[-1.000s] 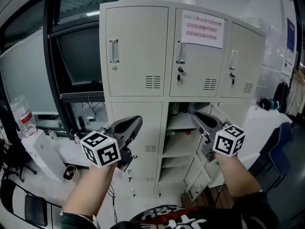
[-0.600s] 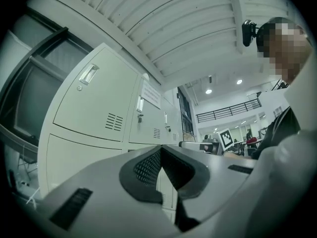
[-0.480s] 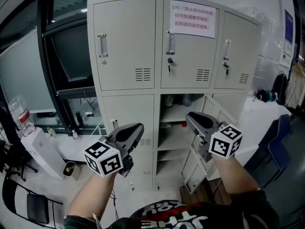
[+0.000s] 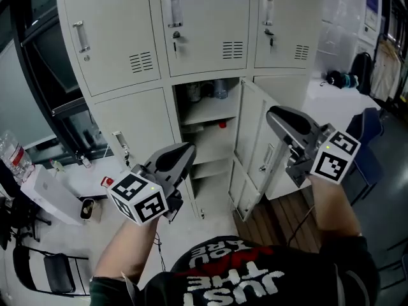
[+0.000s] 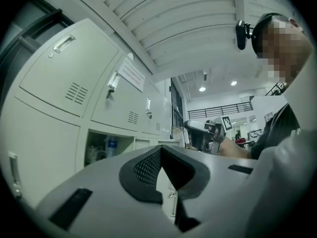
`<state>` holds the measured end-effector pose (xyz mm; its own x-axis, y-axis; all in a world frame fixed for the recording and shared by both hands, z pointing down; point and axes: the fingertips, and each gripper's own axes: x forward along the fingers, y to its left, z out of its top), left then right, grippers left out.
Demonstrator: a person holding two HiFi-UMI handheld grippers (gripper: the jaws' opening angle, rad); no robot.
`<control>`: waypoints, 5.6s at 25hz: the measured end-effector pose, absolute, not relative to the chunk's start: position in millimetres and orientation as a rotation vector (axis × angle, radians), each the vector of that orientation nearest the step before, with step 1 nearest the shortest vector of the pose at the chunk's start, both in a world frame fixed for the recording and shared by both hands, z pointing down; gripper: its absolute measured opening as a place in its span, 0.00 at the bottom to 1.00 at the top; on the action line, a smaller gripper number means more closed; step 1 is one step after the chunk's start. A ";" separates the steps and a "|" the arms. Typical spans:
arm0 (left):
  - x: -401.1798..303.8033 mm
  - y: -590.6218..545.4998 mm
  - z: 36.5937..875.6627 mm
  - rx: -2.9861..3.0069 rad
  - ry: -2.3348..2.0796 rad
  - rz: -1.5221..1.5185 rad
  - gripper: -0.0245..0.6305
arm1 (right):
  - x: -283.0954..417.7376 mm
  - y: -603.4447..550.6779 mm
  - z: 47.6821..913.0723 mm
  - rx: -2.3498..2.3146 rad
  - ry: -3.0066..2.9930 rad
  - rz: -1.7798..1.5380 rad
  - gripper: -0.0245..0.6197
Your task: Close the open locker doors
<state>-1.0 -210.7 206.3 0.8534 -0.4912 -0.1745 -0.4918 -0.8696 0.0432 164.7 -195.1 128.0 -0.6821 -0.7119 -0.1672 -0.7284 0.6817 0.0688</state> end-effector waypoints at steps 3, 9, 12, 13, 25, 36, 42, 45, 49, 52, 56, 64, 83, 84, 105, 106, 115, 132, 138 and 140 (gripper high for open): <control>39.4 -205.2 225.2 -3.057 0.783 0.272 0.05 | 212.6 -186.7 140.3 -1.197 2.767 0.166 0.14; 108.5 -197.3 277.3 -3.111 0.802 0.205 0.05 | 281.1 -187.0 200.9 -1.043 2.855 0.066 0.23; 131.9 -198.1 304.5 -3.143 0.844 0.167 0.05 | 297.2 -196.2 247.8 -0.924 2.940 -0.003 0.26; 138.2 -198.3 312.3 -3.151 0.858 0.158 0.05 | 300.1 -199.6 264.1 -0.883 2.973 -0.020 0.27; 160.6 -191.6 354.6 -3.196 0.966 0.101 0.05 | 277.0 -232.2 357.1 -0.428 3.199 -0.027 0.32; 138.3 -196.8 362.7 -3.168 1.114 0.105 0.05 | 250.3 -235.0 361.1 -0.202 3.246 -0.009 0.33; 122.7 -200.0 363.0 -3.152 1.176 0.156 0.05 | 228.7 -233.0 362.9 -0.110 3.268 0.022 0.33; 115.5 -201.5 362.5 -3.142 1.190 0.168 0.05 | 215.8 -233.3 363.5 -0.069 3.279 0.034 0.33; 103.1 -202.8 361.6 -3.130 1.198 0.185 0.05 | 195.5 -234.1 363.8 -0.015 3.292 0.032 0.33; 90.9 -205.2 362.2 -3.126 1.201 0.200 0.05 | 177.7 -237.0 364.0 0.009 3.303 0.027 0.33; 70.5 -210.2 364.9 -3.132 1.202 0.223 0.05 | 153.3 -244.4 365.3 0.008 3.320 0.032 0.31; 10.0 -233.1 363.7 -3.148 1.164 0.234 0.05 | 100.5 -274.6 365.8 -0.105 3.335 0.018 0.19; -94.9 -315.0 367.9 -3.222 0.958 0.198 0.05 | 10.6 -379.3 367.5 -0.759 3.250 0.042 0.13; -98.4 -318.8 368.8 -3.229 0.945 0.195 0.05 | 7.6 -385.5 367.5 -0.803 3.237 0.042 0.13; -153.8 -357.1 387.0 -3.302 0.813 0.174 0.05 | -13.5 -476.5 366.6 -1.409 3.006 0.034 0.13; -155.8 -357.4 387.7 -3.303 0.814 0.177 0.05 | -13.6 -479.0 366.5 -1.424 2.999 0.033 0.13; -172.2 -357.0 392.4 -3.308 0.834 0.181 0.05 | -13.9 -484.8 366.7 -1.458 2.969 0.049 0.13; -176.7 -344.4 398.2 -3.324 0.836 0.180 0.05 | -8.3 -482.0 380.9 -1.509 2.885 -0.104 0.13; -180.8 -343.1 399.2 -3.325 0.849 0.185 0.05 | -0.7 -479.0 392.1 -1.590 2.868 -0.164 0.13; -181.9 -343.0 399.5 -3.324 0.854 0.189 0.05 | 3.1 -474.6 395.6 -1.607 2.865 -0.174 0.13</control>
<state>-181.9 -343.0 399.5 0.8733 -0.4862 -0.0315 -0.4541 -0.8358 0.3086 3.1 -474.6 395.6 -0.5143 -0.8385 0.1799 -0.8541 0.5198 -0.0192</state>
